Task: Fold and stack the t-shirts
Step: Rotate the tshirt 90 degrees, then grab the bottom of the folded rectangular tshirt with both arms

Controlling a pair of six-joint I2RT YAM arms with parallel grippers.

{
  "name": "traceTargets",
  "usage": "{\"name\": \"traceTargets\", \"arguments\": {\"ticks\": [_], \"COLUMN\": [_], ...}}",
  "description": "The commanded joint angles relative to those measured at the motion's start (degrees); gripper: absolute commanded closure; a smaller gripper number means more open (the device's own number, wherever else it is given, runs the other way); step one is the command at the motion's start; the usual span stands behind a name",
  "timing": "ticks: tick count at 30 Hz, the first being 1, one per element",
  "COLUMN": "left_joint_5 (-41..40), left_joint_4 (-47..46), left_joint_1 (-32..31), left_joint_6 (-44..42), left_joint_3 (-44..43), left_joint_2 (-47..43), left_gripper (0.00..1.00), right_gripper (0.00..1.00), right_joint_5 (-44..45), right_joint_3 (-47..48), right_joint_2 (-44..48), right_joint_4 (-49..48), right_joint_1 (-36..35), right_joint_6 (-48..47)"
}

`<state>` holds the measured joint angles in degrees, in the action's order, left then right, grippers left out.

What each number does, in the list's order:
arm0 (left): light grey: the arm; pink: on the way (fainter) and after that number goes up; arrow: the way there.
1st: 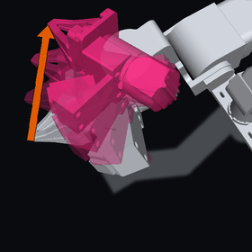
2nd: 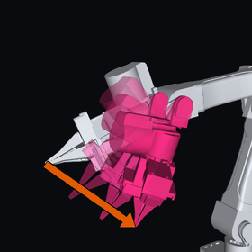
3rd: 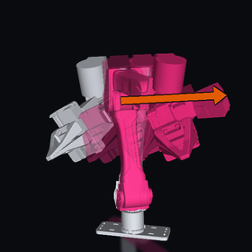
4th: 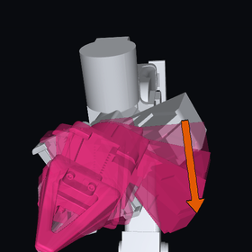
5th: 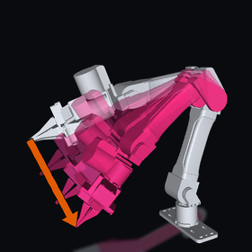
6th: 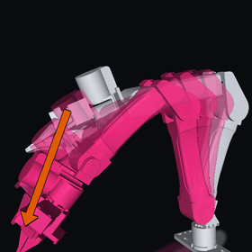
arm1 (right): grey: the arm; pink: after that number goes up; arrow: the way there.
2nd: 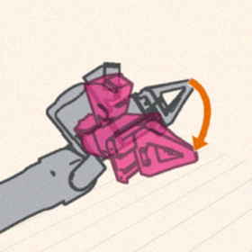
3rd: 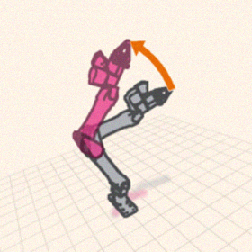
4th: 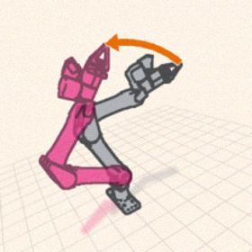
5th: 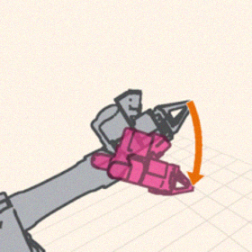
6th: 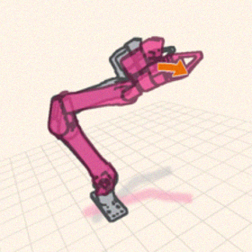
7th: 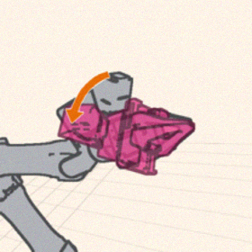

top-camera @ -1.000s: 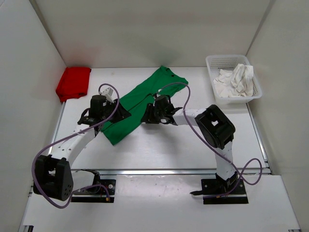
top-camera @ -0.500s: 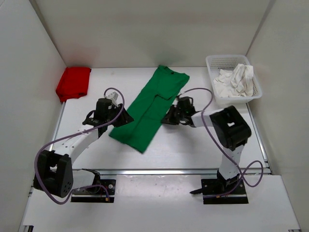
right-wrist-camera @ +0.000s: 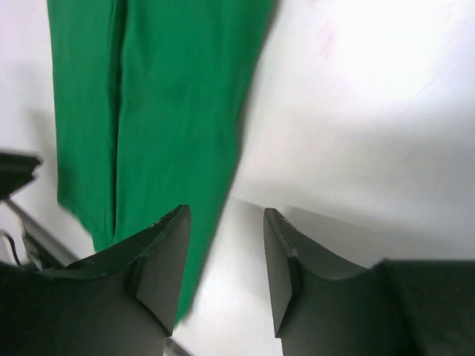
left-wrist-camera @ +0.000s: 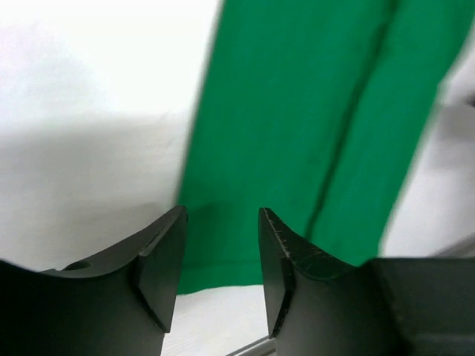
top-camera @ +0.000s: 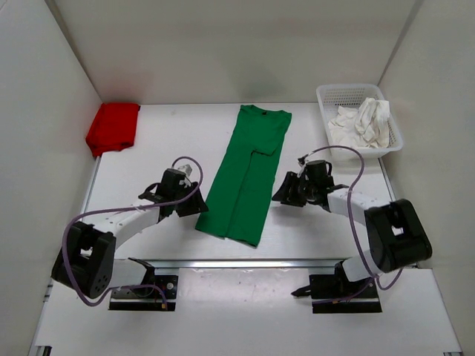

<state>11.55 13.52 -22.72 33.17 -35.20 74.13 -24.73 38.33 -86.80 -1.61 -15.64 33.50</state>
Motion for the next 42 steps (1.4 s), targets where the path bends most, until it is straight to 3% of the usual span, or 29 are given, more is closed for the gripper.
{"name": "traceTargets", "arguments": {"ticks": [1, 6, 9, 14, 19, 21, 25, 31, 34, 35, 37, 42], "left_joint_5": [-7.3, -7.9, -7.7, -5.2, -2.3, -0.7, 0.3, -1.0, -0.2, -0.6, 0.4, 2.2], "left_joint_4": [2.9, 1.5, 2.8, 0.0, -2.7, -3.4, -1.5, 1.4, 1.3, 1.6, 0.6, -2.8], "left_joint_1": [-1.5, -0.4, -1.4, -6.3, -10.3, -13.2, -17.0, -9.5, -10.2, -10.4, -12.5, -13.1], "left_joint_6": [-1.0, 0.1, -1.2, 0.7, 5.5, 7.0, 7.9, 5.0, 3.8, 3.4, 3.6, 5.1], "left_joint_3": [2.8, 6.8, 6.9, 9.2, 10.5, 9.6, 8.4, 11.6, 10.7, 10.2, 10.1, 10.8], "left_joint_2": [-1.4, -4.5, -3.3, -1.6, -3.0, -2.9, -3.5, -8.6, -7.6, -6.9, -4.9, -2.1], "left_gripper": [0.44, 0.4, 0.43, 0.74, 0.9, 0.9, 0.73, 0.49, 0.36, 0.38, 0.58, 0.58], "right_gripper": [0.57, 0.59, 0.6, 0.63, 0.63, 0.6, 0.55, 0.61, 0.66, 0.66, 0.67, 0.77], "right_joint_5": [1.3, 1.0, -0.1, -2.3, -3.0, -3.2, -3.9, -6.7, -5.7, -5.4, -5.8, -6.0], "right_joint_3": [-5.1, -13.4, -14.9, -17.1, -18.8, -18.8, -19.8, -25.2, -25.7, -25.6, -26.3, -26.7], "right_joint_2": [6.5, 11.7, 12.0, 11.3, 15.2, 18.0, 22.1, 23.8, 23.4, 23.8, 24.1, 24.4], "right_joint_4": [3.6, 3.7, 3.3, 0.7, 4.4, 7.4, 13.9, 10.8, 10.0, 10.0, 9.3, 9.1], "right_joint_1": [-4.1, -11.7, -14.8, -16.3, -13.5, -11.4, -10.3, -12.0, -13.2, -13.5, -14.0, -13.0], "right_joint_6": [-1.6, 3.4, 5.0, 6.8, 4.8, 3.2, 1.7, 6.8, 8.7, 9.3, 10.0, 9.9]}}
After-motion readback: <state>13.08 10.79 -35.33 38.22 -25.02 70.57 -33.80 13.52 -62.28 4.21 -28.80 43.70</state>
